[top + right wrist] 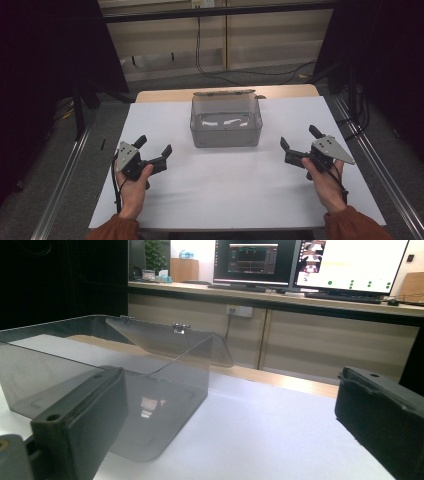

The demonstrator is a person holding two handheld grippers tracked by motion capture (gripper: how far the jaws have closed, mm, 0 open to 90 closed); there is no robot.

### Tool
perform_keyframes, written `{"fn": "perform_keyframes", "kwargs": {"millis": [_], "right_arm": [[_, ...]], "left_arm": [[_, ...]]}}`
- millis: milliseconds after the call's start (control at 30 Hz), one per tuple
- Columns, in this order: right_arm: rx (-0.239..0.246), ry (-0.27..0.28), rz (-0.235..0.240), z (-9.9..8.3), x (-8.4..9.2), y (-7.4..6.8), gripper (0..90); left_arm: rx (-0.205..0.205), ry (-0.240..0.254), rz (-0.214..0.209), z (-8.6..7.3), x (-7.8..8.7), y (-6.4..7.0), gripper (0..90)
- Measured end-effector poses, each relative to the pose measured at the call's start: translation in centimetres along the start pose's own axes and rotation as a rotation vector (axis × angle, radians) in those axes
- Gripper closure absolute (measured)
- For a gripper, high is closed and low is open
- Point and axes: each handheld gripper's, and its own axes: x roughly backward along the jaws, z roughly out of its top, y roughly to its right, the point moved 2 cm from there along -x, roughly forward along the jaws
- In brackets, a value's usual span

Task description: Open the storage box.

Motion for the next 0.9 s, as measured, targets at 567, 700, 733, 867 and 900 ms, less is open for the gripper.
{"fn": "perform_keyframes", "kwargs": {"millis": [567, 700, 733, 867, 900], "right_arm": [[0.015, -0.021, -0.045, -1.4, 3.9, 0.7, 0.0], [0.029, -0.030, -0.063, -2.0, 5.0, 0.8, 0.0], [0.033, -0.033, -0.068, -2.3, 5.3, 0.7, 0.0], [0.042, -0.020, -0.076, -2.4, 6.3, 0.5, 0.0], [0.043, -0.022, -0.075, -2.6, 6.5, 0.4, 0.0]], "left_arm": [[-0.029, -0.036, 0.056, -1.7, 2.0, 0.5, 2.5], [-0.036, -0.049, 0.052, -2.0, 2.5, 0.9, 2.5], [-0.036, -0.052, 0.051, -2.1, 2.7, 1.0, 2.5], [-0.043, -0.059, 0.068, -2.5, 3.5, 1.5, 2.5], [-0.039, -0.053, 0.058, -2.4, 3.5, 1.5, 2.5]]}}
